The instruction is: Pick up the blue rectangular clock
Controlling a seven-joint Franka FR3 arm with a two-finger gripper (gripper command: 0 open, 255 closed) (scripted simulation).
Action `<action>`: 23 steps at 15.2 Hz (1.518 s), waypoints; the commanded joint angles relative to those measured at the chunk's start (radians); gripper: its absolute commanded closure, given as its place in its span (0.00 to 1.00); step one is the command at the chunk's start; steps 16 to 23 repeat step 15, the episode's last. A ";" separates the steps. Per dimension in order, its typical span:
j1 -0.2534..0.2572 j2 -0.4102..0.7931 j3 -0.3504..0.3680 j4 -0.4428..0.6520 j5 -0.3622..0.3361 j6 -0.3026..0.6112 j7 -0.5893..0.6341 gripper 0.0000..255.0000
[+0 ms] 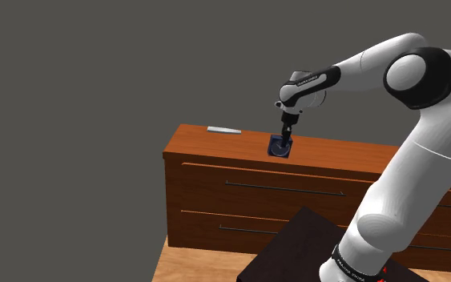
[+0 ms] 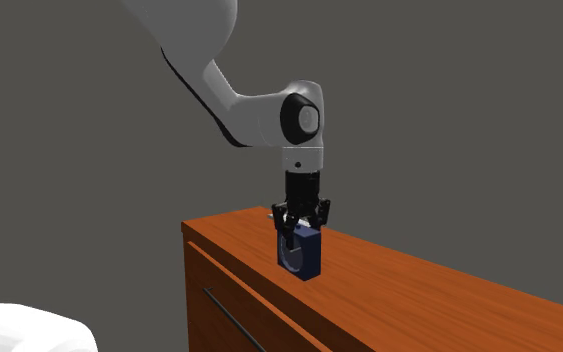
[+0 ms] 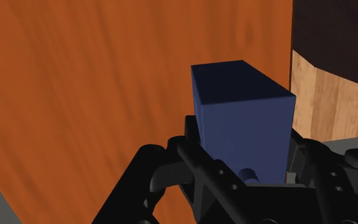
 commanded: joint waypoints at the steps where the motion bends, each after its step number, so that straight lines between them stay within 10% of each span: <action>1: 0.000 -0.011 0.002 0.013 -0.006 -0.024 0.005 1.00; 23: 0.002 -0.063 0.017 0.131 -0.029 -0.188 0.025 1.00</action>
